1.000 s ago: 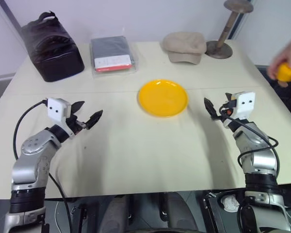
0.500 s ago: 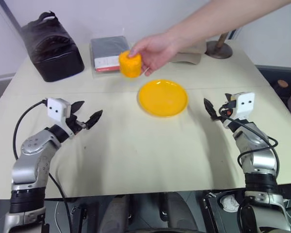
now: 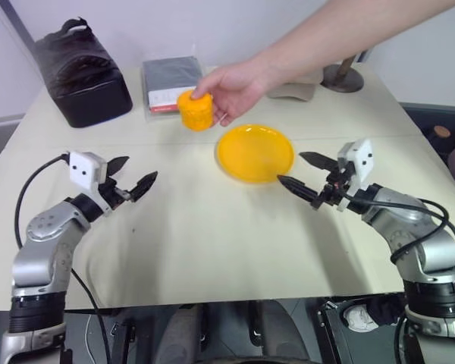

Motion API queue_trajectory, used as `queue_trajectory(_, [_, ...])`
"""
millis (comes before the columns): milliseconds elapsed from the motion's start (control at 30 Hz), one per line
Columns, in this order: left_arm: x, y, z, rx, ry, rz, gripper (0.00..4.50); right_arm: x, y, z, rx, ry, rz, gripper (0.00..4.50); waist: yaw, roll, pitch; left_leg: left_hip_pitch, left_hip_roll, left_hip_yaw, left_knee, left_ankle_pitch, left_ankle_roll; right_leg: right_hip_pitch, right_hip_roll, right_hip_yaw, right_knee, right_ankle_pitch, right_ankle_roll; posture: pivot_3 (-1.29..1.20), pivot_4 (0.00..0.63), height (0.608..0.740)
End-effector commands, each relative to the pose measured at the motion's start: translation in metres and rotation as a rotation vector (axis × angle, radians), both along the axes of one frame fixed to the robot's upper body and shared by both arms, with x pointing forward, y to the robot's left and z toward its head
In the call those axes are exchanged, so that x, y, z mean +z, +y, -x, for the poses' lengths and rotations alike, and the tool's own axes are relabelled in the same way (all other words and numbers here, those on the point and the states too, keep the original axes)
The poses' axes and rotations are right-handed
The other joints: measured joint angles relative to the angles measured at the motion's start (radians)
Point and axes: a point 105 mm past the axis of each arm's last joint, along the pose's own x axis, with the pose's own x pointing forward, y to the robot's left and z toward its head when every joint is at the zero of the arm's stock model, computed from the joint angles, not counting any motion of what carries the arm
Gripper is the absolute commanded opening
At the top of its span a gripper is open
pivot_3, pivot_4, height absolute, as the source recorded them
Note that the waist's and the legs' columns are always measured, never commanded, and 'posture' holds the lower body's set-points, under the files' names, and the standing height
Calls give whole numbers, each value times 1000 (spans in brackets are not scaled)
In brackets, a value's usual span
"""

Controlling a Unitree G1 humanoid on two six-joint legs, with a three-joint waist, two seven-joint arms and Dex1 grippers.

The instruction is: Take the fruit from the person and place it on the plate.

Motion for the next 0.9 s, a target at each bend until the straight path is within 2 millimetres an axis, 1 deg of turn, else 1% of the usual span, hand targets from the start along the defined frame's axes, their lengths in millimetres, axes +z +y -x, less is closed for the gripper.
queue_trajectory(33, [49,-9,8,-107,-121,20,4500,17,5,1,10,-53,2,4468,1,0,0,0,0,0,0,0,0,0,0,0,0,0,0,0,150,740])
queue_trajectory(100, [64,-18,9,-162,-150,4,4500,17,5,-1,-3,-60,6,4468,3,0,0,0,0,0,1,0,0,0,0,0,0,0,0,0,150,740])
queue_trajectory(200, [77,-34,7,-233,-172,-2,4500,18,5,-6,-21,-72,13,4468,3,0,0,0,0,0,1,0,0,0,0,0,-1,0,0,0,150,740])
queue_trajectory(267, [78,-48,4,-291,-173,8,4500,18,5,-8,-31,-80,14,4468,3,0,0,0,0,0,1,0,0,1,0,0,-1,0,0,0,150,740])
queue_trajectory(367, [72,-62,-6,-331,-162,15,4500,19,6,-11,-42,-93,16,4468,2,0,0,0,-1,0,1,0,0,1,1,0,0,1,2,0,150,740])
queue_trajectory(467, [71,-65,-13,-338,-161,27,4500,20,7,-10,-48,-101,14,4468,-2,0,0,0,-1,0,1,0,0,1,3,0,0,2,3,0,150,740])
queue_trajectory(700, [75,-77,-42,-336,-194,50,4500,23,9,-6,-57,-115,4,4468,3,0,0,0,-1,0,2,0,0,1,3,-1,0,2,3,0,150,740])
queue_trajectory(900, [79,-89,-49,-392,-214,39,4500,24,10,-5,-67,-119,-1,4468,1,0,0,0,-1,0,2,0,0,1,3,-1,0,2,4,0,150,740])
